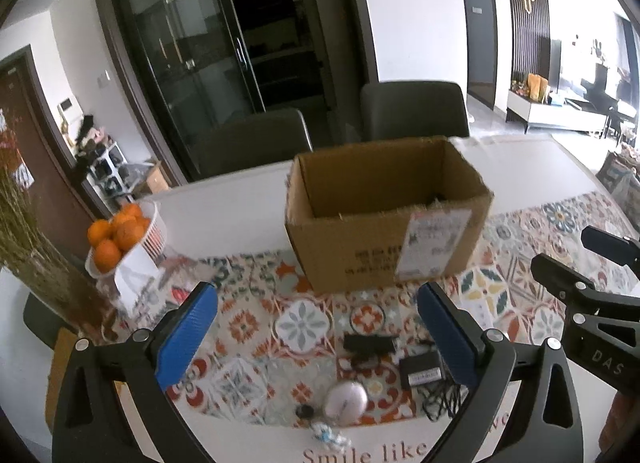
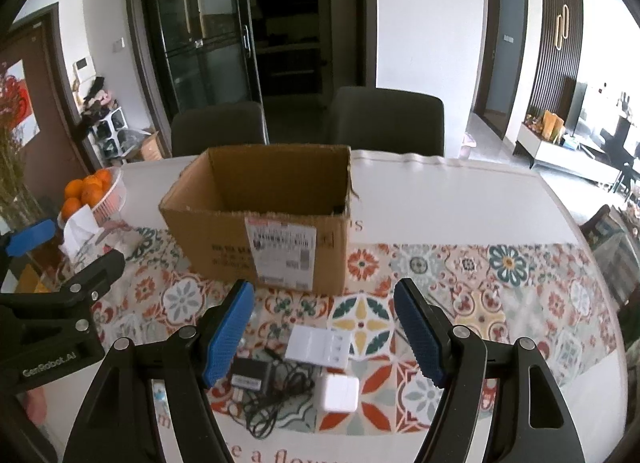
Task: Organize rigid objects
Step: 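Grasp the white power adapter with the right tool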
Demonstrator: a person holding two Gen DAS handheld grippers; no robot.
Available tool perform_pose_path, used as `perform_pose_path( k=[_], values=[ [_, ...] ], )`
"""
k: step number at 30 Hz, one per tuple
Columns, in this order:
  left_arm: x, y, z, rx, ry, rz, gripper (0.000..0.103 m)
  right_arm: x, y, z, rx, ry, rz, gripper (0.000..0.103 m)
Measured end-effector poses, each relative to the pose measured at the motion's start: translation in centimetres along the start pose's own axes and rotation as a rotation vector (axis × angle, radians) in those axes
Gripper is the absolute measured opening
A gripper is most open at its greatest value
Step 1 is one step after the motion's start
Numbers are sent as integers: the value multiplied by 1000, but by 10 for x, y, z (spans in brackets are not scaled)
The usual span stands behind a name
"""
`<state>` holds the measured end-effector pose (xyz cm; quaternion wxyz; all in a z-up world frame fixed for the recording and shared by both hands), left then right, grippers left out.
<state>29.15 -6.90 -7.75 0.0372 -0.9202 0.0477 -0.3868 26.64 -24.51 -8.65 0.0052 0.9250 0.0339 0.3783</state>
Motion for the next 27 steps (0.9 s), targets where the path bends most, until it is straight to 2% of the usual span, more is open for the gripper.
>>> perform_pose_path(
  k=[12,19,27],
  values=[
    [-55,14,13,-33,-98,-52,102,-52,3,12,41,-53,21,73],
    [-74,19,20,-7,-107,-58,102,-76,3,25,86,-82,38,73],
    [-95,30,39,12,-153,-33,102,-105,5,52,153,-135,85,73]
  ],
)
Point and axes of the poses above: each gripper's, at about its wrist camera, not at the fingertips, and z roughly the way its jaws point, y to its right, x to its top, the point moved 7 cm from there along z, roughly the way its jaws point, and after that the axes turned 7 degrees about -z, right-handed, at the moved point
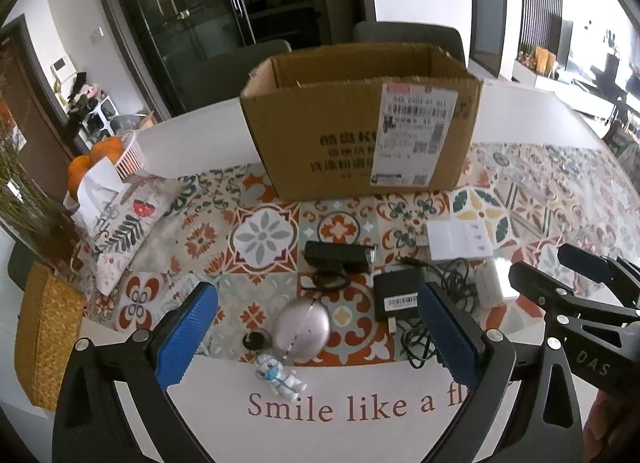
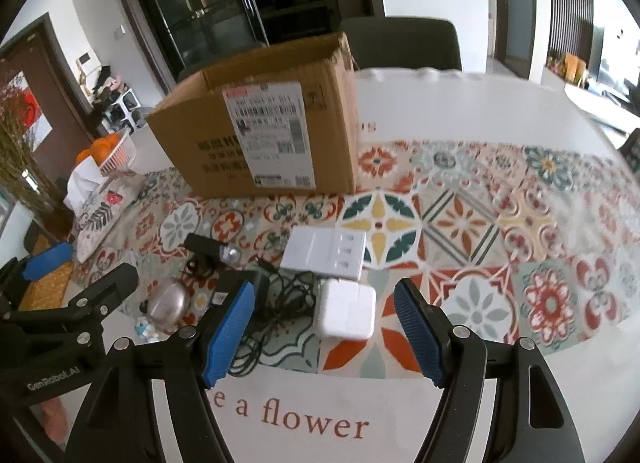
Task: Organize rigid objects
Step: 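Grasp the white power adapter with the right tool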
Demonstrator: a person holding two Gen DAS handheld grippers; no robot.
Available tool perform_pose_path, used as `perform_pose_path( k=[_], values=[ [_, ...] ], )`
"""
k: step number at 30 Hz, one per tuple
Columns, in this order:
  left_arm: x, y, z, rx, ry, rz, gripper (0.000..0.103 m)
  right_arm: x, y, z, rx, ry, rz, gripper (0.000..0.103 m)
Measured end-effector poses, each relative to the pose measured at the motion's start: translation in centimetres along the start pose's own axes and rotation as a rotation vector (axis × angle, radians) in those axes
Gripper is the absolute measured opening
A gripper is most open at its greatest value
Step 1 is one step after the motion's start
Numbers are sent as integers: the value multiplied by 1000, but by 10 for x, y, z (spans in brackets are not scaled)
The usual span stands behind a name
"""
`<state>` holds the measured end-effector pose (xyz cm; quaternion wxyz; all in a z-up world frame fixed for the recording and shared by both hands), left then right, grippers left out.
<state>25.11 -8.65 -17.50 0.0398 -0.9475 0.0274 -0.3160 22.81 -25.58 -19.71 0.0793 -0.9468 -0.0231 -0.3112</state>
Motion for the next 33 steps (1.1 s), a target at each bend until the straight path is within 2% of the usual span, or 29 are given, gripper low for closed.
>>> perform_pose_path(
  k=[17,25,27,29,33],
  values=[
    [-17,9,51,43,-103,11,102,-28,16,59,60,-108,86,72],
    [-22,11,64,33,-140,-2,102,-31,21,77,64,-133,114,63],
    [-23,10,67,27,-149,-9,102,-30,21,78,58,-134,114,58],
    [-24,8,68,25,-154,-15,102,-28,20,79,60,-137,105,47],
    [-25,6,67,17,-156,-23,102,-28,19,80,41,-141,104,47]
  ],
)
Point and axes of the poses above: each gripper's, at about its wrist camera, not at the fingertips, and z roughly the way its jaws point, y to its right, x to its top, the point moved 7 cm from there along z, roughly the way its jaws point, and after that the axes turned 7 degrees about -z, right-handed, at the moved point
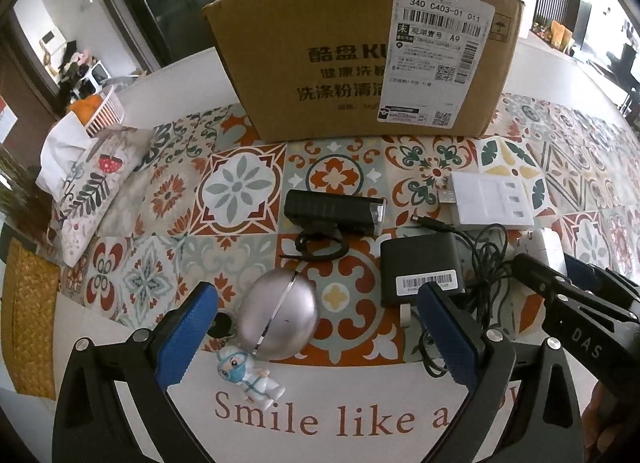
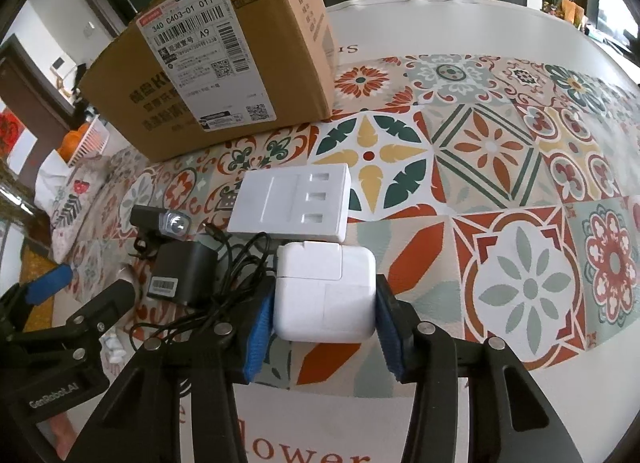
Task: Organize rigid objects
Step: 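Grasp the white power adapter with the right tool, then grasp the silver sphere with the left tool while the right tool holds the white adapter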
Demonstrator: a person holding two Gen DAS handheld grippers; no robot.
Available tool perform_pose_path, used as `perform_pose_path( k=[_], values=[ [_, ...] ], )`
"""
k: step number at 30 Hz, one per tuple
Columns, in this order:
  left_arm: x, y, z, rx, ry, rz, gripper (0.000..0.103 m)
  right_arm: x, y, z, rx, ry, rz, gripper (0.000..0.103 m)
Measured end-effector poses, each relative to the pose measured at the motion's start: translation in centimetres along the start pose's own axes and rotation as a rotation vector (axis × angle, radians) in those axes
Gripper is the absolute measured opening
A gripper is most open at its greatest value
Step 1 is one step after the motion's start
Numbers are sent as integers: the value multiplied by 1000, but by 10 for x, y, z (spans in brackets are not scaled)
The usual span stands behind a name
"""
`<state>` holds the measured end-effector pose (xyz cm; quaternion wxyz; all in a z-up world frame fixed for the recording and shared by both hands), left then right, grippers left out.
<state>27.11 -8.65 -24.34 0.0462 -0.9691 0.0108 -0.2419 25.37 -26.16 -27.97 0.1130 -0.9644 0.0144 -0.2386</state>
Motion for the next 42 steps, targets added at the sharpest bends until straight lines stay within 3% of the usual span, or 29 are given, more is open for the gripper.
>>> perform_pose_path(
  k=[10,14,22,29,34,42],
  values=[
    [0,-14,-18,-73,14,-9,101,-2,-14,-35,-89,39,-19,46],
    [-2,-25,-28,-129,14,-22,101,-1,-31,-52,-64,56,-9,46],
    [-12,-59,-43,-165,27,-4,101,-2,-74,-68,-63,84,-63,46],
    [-28,-80,-39,-216,-25,0,96,-11,-105,-65,-49,70,-106,46],
    [-32,-77,-31,-255,-45,38,93,-18,-117,-57,-30,47,-126,46],
    [-21,-52,-7,-274,-62,165,87,-21,-106,-50,-69,24,-95,46]
  ],
)
Point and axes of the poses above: each gripper's, at about its wrist camera, not at the fingertips, and z roughly the way its jaws point, y to its right, x to its top, the point moved 7 cm from there along z, roughly the way its jaws point, and after that the axes turned 7 degrees about -z, right-handed, at the moved point
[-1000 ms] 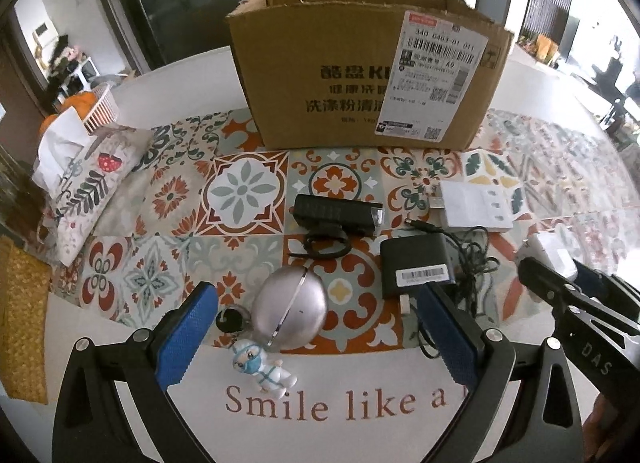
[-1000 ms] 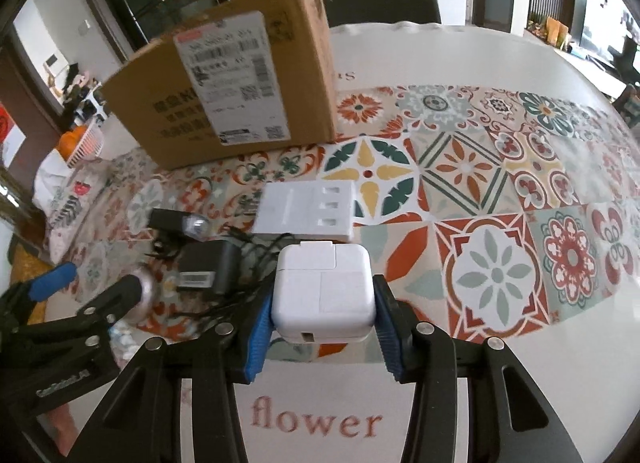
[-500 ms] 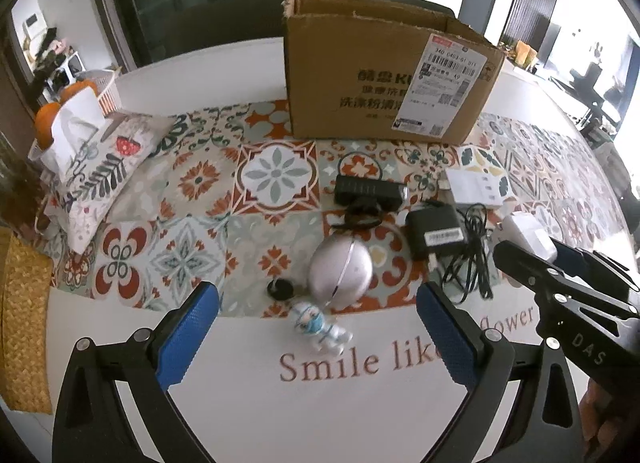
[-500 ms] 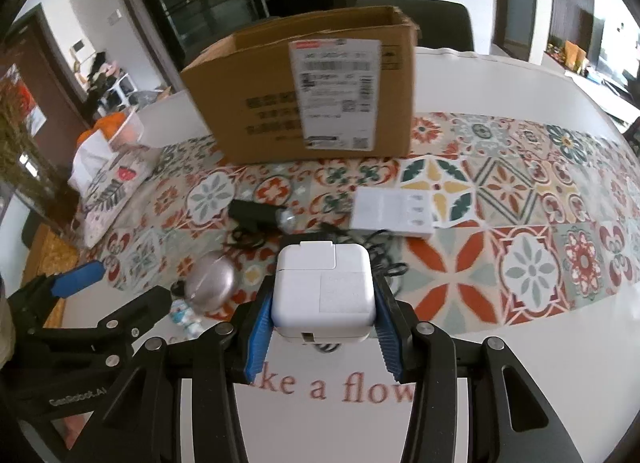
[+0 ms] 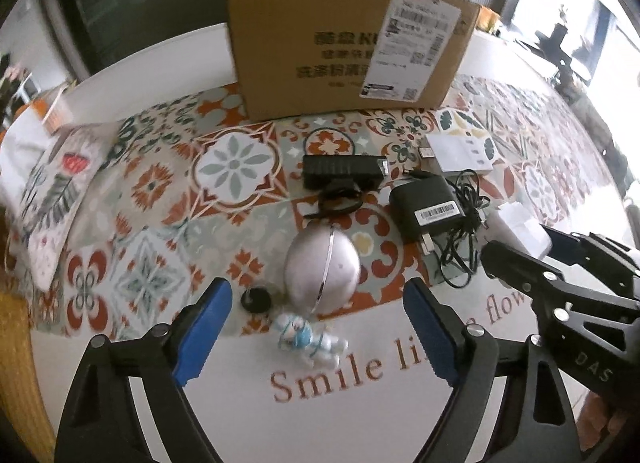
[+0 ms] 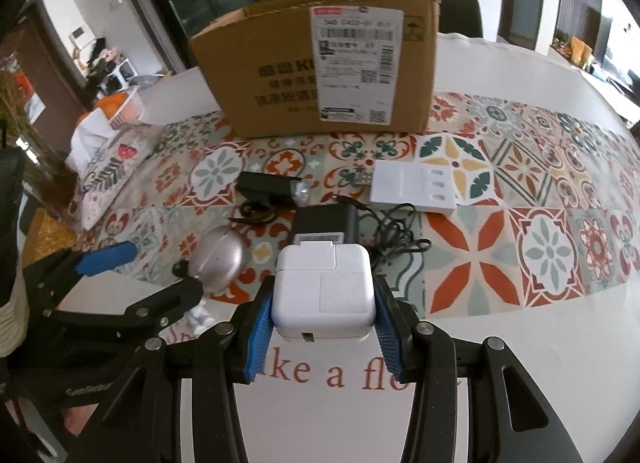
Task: Organize rigid objects
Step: 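Grasp the silver sphere with the left tool while the right tool holds the white adapter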
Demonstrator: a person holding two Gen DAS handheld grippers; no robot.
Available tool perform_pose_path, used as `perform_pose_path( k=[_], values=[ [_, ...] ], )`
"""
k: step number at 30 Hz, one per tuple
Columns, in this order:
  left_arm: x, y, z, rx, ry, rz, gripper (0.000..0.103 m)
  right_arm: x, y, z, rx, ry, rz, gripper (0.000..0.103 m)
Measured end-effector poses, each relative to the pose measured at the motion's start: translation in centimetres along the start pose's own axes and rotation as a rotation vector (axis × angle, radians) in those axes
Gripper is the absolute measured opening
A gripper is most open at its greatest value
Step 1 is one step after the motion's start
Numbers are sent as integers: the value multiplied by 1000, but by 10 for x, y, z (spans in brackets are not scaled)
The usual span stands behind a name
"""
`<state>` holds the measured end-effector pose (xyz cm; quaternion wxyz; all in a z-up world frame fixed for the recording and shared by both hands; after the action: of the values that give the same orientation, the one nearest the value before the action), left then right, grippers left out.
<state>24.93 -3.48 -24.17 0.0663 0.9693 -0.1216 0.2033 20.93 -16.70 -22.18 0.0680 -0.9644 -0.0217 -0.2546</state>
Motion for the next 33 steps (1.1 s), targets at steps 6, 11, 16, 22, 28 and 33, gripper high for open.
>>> perform_pose_path(
  k=[6,11,16,22,28,33],
  values=[
    [3,8,27,9,-63,51,79,0,10,9,-29,-22,16,46],
    [3,11,45,14,-88,58,71,4,11,13,-58,-30,4,46],
    [3,10,53,12,-95,48,65,6,10,18,-73,-37,-8,46],
    [1,11,59,11,-88,42,54,7,9,20,-92,-43,-20,46],
    [1,7,60,-1,-69,29,54,7,8,20,-102,-43,-29,46],
    [2,2,41,13,-34,-9,54,8,8,13,-95,-33,-27,46]
  ],
)
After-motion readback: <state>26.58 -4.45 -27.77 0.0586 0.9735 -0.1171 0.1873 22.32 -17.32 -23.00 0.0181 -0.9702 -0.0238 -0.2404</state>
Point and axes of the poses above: each gripper's, at about its wrist camera, not at the fingertips, and z roughly the way its jaws point, y to its right, x to its top, the point moved 7 cm from there along z, roughly the way its jaws point, and after that the axes turned 7 degrees about -z, right-handed, at the moved point
